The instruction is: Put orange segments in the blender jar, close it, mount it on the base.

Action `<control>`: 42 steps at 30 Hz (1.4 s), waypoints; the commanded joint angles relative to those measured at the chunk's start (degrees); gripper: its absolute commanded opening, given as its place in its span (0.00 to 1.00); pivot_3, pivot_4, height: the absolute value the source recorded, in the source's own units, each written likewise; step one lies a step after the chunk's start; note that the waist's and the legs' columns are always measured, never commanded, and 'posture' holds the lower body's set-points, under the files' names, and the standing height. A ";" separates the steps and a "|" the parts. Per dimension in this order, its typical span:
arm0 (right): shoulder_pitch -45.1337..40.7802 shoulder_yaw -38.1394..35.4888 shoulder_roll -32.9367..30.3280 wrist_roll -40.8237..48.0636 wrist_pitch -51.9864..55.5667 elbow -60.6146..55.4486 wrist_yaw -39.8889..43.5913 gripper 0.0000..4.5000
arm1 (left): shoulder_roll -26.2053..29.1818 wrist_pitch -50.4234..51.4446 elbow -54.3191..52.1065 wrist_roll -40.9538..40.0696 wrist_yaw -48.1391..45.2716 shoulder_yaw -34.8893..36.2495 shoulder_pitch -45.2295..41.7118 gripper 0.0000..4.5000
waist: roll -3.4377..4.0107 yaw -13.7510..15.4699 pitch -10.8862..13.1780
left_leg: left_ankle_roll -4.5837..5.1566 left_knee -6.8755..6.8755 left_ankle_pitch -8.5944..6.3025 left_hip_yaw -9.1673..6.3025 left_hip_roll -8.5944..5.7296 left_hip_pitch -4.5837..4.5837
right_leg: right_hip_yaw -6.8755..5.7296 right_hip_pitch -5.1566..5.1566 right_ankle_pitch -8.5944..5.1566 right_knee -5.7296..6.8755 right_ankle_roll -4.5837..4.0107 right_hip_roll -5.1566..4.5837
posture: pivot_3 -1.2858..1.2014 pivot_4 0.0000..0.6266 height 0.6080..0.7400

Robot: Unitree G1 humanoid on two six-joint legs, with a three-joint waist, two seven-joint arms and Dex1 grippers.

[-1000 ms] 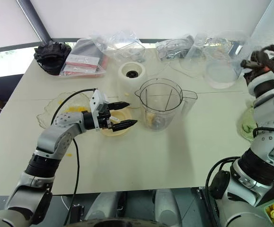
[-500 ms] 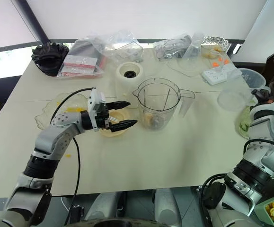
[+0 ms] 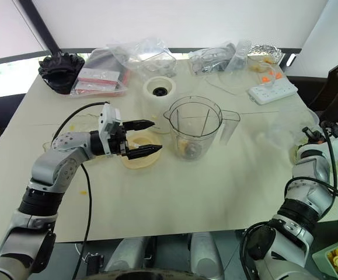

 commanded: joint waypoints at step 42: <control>11.91 10.10 0.93 0.85 -10.30 0.23 0.24 0.99 | -1.91 -2.31 0.30 2.89 1.79 -0.89 -0.97 1.00 | 0.01 0.12 0.01 | 0.00 -0.01 0.00 -0.02 0.01 0.10 | 0.03 0.08 -0.01 0.00 -0.01 0.01 | 0.52 0.24 1.00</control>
